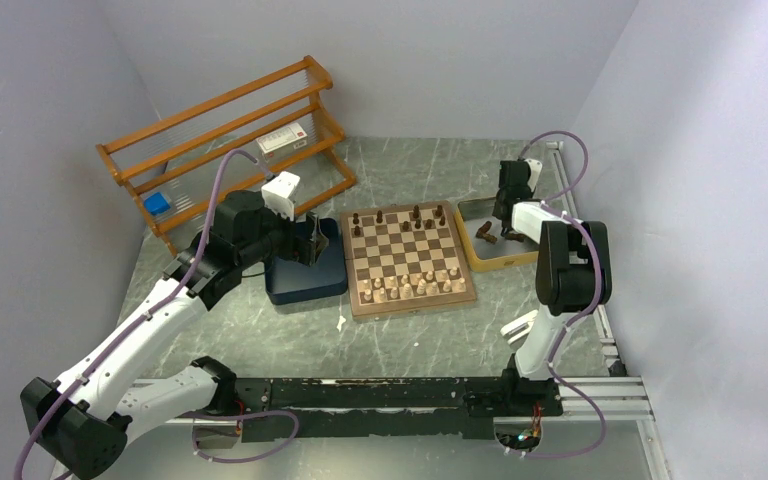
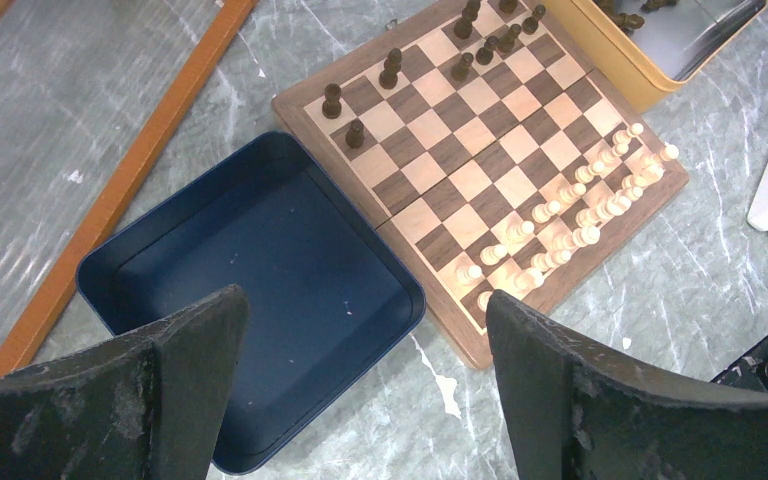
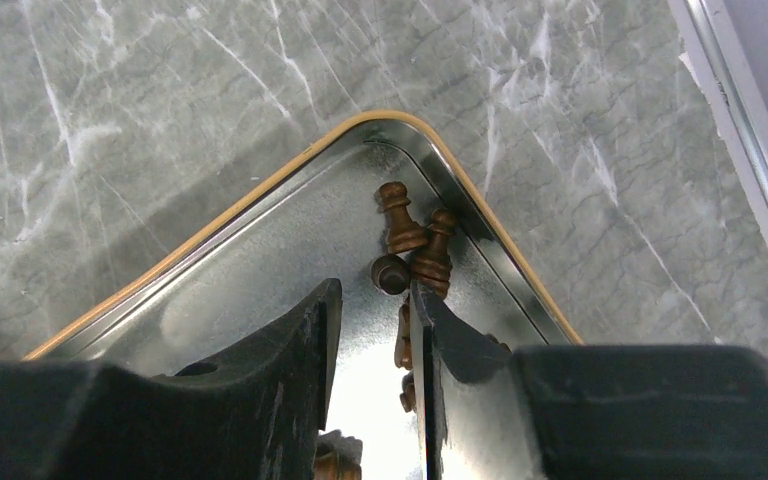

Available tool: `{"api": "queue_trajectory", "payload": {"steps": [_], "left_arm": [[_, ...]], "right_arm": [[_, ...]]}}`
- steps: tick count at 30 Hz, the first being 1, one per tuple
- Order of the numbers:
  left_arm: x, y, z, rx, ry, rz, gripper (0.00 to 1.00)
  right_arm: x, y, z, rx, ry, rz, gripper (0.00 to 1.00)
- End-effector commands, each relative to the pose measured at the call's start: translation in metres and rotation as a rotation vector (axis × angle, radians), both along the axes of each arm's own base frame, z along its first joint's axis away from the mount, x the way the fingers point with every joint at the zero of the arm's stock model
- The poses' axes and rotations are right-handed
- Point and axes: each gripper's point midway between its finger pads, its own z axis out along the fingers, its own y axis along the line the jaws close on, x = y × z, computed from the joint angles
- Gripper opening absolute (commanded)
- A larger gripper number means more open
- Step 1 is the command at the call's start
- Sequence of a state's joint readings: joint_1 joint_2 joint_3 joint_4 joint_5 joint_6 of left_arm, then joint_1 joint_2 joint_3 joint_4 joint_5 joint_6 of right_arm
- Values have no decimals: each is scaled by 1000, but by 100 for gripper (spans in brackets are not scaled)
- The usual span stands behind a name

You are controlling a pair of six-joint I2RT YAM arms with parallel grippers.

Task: Set up the chess pieces on the board
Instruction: Pick up the chess piece from the storage box.

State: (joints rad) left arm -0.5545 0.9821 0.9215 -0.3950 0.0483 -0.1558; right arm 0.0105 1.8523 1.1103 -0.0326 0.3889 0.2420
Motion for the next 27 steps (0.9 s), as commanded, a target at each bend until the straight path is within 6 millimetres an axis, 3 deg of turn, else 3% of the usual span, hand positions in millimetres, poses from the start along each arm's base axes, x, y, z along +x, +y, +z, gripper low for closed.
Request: {"api": "queue_trajectory", "payload": {"steps": [1, 20, 27], "left_arm": [[1, -2, -1, -1, -5, -16, 93], [0, -1, -1, 1, -5, -15, 93], [0, -1, -1, 1, -7, -12, 93]], "right_arm": [[12, -5, 4, -13, -28, -4, 35], [12, -10, -5, -49, 3, -2, 32], [14, -21, -2, -55, -13, -16, 22]]}}
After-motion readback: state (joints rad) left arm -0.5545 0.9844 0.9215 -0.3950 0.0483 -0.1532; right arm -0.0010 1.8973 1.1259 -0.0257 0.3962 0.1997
